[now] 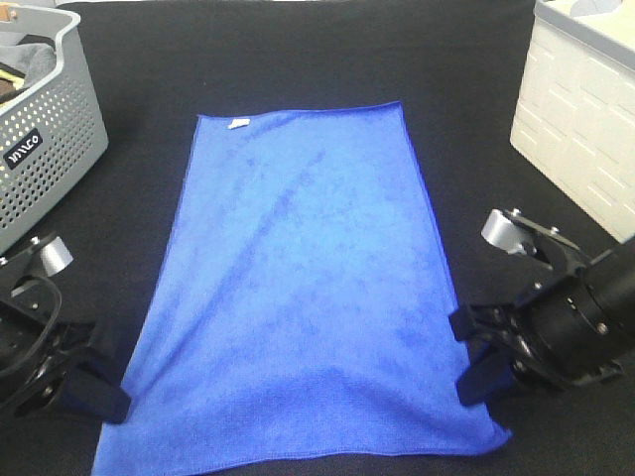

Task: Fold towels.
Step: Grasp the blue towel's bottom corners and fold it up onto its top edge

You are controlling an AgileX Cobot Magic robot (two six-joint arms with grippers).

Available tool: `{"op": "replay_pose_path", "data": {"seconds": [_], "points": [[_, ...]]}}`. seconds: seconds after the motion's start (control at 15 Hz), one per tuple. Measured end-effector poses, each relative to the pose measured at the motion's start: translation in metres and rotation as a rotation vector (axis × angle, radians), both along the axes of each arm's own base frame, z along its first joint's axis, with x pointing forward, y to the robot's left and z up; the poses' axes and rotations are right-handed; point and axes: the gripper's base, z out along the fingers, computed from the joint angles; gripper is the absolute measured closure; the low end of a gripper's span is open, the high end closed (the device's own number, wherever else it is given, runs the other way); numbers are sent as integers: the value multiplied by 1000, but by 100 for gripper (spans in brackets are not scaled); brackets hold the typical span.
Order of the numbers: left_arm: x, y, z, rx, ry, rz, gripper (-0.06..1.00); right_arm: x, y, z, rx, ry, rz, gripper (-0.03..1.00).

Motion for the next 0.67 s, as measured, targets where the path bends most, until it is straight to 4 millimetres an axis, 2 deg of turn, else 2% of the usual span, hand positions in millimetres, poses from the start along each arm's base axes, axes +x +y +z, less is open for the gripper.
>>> {"op": "replay_pose_path", "data": {"seconds": [0.13,0.33,0.47,0.67], "points": [[-9,1,5,-11,9,-7,94,-19,-4,-1,1,31,-7,97],[-37,6,8,-6,11,-11,94,-39,-9,-1,-1,43,-14,97],[-49,8,13,-10,-12,4,94,-41,-10,5,1,-1,-21,97],[-40,11,15,15,-74,99,94,-35,-12,6,-18,-41,-38,97]]}}
